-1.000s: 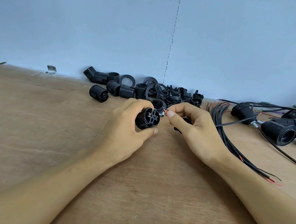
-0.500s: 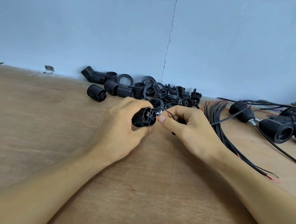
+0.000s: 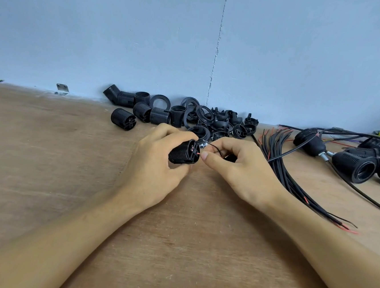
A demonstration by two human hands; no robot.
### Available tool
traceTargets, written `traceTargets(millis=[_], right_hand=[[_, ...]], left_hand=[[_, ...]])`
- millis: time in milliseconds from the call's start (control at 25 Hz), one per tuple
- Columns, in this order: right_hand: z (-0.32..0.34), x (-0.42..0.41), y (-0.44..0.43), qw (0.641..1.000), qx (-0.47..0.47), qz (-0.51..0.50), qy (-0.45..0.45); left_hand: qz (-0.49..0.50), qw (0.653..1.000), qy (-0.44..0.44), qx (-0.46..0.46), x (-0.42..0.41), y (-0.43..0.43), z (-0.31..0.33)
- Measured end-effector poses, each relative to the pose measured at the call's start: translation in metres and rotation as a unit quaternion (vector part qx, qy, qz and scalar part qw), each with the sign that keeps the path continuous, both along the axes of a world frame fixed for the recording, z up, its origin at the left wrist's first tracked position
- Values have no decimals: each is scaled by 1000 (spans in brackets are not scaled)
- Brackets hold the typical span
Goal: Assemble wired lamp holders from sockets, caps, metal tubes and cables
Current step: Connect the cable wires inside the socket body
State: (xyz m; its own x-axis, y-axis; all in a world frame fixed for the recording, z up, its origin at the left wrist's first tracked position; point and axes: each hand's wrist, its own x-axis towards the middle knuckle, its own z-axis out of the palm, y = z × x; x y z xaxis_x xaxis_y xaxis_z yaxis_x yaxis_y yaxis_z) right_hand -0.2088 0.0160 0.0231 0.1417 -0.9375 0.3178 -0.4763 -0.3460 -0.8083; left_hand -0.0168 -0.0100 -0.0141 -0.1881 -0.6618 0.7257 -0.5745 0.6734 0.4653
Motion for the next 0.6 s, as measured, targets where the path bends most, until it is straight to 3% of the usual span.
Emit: traceTargets(millis=[360, 600], right_hand=[[0, 0, 3, 995, -43, -28, 86], [-1, -1, 2, 995, -49, -26, 84]], left_hand=[[9, 999, -32, -14, 0, -4, -6], [8, 1000, -27, -7, 0, -5, -7]])
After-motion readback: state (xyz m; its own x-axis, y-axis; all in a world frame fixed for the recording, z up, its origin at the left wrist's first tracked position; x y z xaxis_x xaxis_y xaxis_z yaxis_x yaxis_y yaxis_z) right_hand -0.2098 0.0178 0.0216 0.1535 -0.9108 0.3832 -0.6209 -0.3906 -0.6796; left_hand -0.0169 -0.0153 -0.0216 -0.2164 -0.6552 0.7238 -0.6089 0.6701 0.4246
